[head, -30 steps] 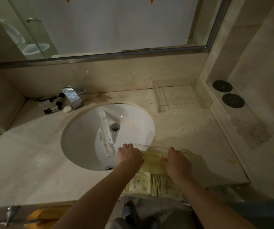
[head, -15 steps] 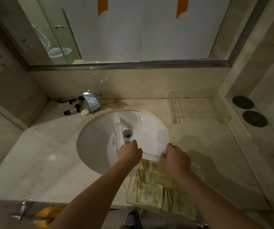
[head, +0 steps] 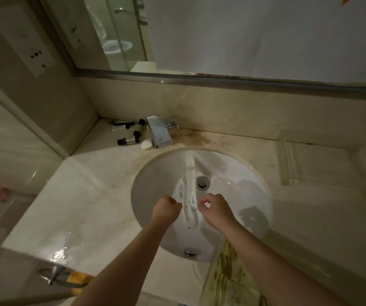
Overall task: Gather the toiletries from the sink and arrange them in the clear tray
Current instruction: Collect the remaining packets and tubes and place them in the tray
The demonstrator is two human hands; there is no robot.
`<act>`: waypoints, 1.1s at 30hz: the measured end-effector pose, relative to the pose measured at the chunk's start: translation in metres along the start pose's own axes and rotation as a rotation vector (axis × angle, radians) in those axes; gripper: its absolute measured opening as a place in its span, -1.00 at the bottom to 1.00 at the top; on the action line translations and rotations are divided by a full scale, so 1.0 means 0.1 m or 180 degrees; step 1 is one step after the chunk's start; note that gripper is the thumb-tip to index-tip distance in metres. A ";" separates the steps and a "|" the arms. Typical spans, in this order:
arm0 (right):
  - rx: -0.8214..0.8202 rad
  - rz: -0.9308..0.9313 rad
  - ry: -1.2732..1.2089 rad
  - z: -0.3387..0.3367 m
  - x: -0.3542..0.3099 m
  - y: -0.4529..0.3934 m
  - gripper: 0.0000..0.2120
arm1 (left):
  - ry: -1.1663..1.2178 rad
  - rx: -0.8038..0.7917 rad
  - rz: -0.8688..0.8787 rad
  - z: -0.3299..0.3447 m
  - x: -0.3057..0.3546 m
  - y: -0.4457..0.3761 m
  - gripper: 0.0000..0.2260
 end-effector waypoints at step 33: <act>-0.0463 0.0560 -0.1375 0.45 0.27 -1.34 -0.84 | 0.1134 -0.0284 -0.0573 0.60 -0.24 -1.37 -0.78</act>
Point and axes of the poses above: each hand's wrist, its own y-axis away from the middle knuckle, its own z-axis out of the palm, x = y × z, the point moved 7 cm from there along -y, towards the middle knuckle, and after that the axes turned 11 degrees about -x, right-handed, at the moved point
